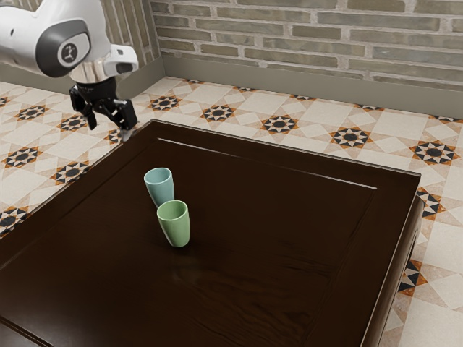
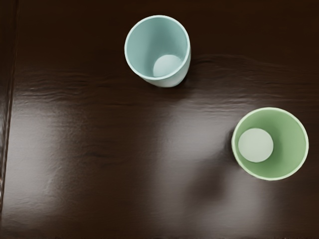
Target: Place the right cup onto the left cup
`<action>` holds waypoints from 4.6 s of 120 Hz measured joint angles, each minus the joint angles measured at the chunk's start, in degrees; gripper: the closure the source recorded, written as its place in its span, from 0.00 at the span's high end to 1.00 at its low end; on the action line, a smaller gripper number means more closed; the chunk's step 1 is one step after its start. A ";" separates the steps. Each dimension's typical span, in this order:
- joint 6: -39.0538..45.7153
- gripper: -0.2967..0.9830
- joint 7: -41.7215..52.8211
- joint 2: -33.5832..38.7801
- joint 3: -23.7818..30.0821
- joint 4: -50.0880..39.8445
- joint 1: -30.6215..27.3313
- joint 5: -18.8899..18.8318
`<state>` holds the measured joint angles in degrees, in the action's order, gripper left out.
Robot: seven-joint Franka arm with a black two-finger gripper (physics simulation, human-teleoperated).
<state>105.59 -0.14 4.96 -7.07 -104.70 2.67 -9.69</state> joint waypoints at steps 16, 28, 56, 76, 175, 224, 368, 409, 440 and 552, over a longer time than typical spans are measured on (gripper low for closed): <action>-1.64 0.77 -0.60 0.33 0.16 -0.90 0.83 0.11; -2.20 0.77 -1.03 0.18 0.38 -3.68 2.54 0.94; 1.94 0.77 -2.99 -1.60 0.48 -13.34 2.71 5.42; 8.17 0.77 -5.36 -6.54 0.94 -14.78 2.35 6.86; 22.92 0.77 -11.74 -20.77 -1.18 -8.86 1.68 9.38; 25.01 0.32 -12.26 -21.76 -0.89 -8.79 2.24 9.72; 2.76 0.15 -9.02 -30.28 0.56 23.02 -10.95 13.80; 0.67 0.15 -6.14 -35.60 3.08 29.15 -12.94 14.83; 0.72 0.15 -4.78 -36.43 2.95 29.19 -13.65 15.06; 0.82 0.70 -3.32 -18.95 3.55 15.87 -7.96 11.36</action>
<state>106.41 -3.47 -14.00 -3.52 -88.83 -5.29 1.67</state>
